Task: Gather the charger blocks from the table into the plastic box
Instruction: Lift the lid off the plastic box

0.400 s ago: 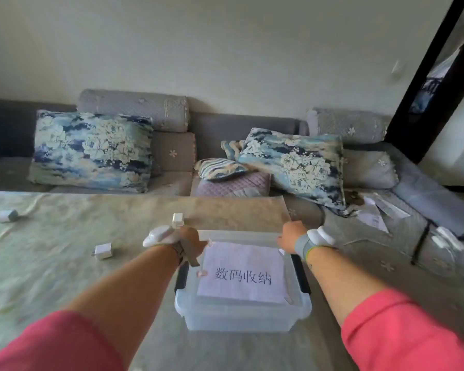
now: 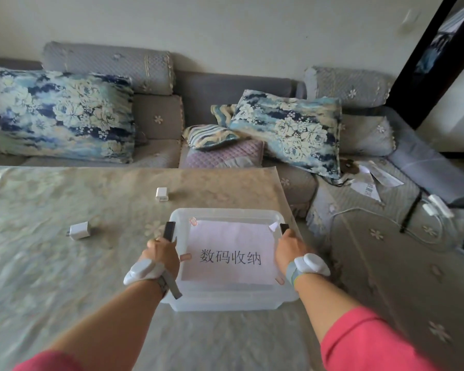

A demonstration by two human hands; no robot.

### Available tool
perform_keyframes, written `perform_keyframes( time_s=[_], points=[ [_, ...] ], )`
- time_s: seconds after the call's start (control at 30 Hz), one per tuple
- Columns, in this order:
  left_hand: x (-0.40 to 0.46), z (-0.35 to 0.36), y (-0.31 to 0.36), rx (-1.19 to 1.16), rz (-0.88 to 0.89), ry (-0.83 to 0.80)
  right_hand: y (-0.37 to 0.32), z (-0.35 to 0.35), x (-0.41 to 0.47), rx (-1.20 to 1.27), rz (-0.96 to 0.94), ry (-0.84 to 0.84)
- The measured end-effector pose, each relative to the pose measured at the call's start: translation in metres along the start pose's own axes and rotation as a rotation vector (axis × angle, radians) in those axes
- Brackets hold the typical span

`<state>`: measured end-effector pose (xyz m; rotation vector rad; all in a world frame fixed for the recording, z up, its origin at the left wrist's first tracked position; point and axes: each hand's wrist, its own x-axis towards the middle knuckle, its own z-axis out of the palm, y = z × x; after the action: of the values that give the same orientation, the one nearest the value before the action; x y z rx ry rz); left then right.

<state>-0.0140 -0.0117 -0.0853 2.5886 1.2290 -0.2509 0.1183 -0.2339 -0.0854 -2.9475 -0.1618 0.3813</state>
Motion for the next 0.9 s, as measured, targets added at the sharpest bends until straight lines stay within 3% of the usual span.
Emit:
perform_keyframes(
  time_s=[0.17,0.3,0.4,0.5,0.57,0.63,0.77,0.9],
  points=[
    [0.007,0.005,-0.008,-0.086,-0.019,0.018,0.014,-0.006,0.011,0.123,0.033,-0.064],
    [0.013,0.000,-0.020,-0.024,0.068,-0.072,0.029,-0.008,0.018,0.198,0.050,-0.061],
    [0.015,-0.001,-0.027,-0.079,0.039,-0.115,0.027,-0.008,0.014,0.282,0.084,-0.052],
    [0.002,0.001,-0.027,-0.219,-0.030,-0.014,0.026,0.000,0.001,0.201,0.064,0.004],
    [-0.004,0.010,-0.023,-0.203,0.013,-0.079,0.024,0.001,-0.007,0.180,0.028,0.006],
    [-0.007,0.016,-0.018,-0.245,0.027,-0.121,0.018,-0.003,-0.012,0.273,0.032,-0.039],
    [-0.018,0.008,-0.012,-0.578,0.016,-0.011,0.024,-0.011,-0.017,0.631,0.035,-0.089],
    [-0.050,-0.011,-0.019,-0.665,0.109,0.124,0.038,-0.015,-0.045,0.848,0.024,0.047]
  ],
)
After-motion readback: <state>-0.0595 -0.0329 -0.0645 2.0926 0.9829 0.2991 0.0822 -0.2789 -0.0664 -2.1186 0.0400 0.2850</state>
